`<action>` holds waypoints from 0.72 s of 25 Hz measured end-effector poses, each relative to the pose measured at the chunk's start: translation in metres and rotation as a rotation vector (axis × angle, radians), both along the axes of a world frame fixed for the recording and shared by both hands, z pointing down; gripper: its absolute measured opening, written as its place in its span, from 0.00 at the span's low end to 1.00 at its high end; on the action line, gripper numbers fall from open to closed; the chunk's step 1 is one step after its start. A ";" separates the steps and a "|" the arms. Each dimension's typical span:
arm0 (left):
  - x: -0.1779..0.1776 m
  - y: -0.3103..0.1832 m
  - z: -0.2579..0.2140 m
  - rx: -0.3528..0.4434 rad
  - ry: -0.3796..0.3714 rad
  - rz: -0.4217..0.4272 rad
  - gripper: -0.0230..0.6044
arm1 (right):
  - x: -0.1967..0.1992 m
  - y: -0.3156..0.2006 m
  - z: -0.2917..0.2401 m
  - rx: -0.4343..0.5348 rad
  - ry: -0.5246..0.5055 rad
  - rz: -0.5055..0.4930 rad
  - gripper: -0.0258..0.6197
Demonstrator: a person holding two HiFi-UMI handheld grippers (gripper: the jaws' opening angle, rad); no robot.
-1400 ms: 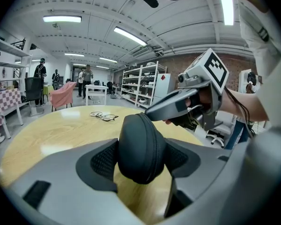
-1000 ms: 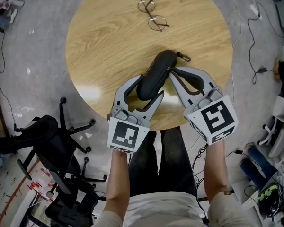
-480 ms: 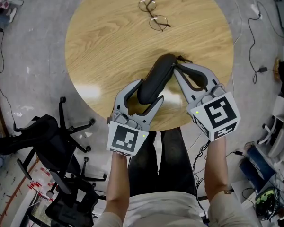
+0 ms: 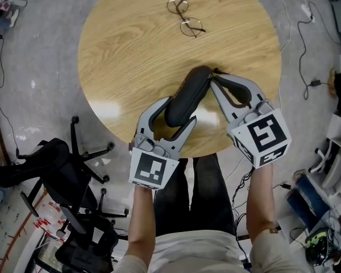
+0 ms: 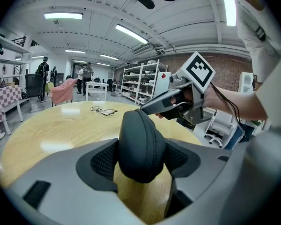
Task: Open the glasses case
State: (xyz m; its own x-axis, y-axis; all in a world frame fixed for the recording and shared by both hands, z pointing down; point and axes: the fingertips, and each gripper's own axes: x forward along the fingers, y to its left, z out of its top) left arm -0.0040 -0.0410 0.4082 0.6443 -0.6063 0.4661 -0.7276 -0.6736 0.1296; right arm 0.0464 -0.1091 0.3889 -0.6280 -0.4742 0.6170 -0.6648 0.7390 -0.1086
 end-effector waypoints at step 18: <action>-0.003 0.005 0.000 -0.007 -0.012 0.006 0.52 | 0.007 -0.010 0.018 -0.025 0.083 0.009 0.10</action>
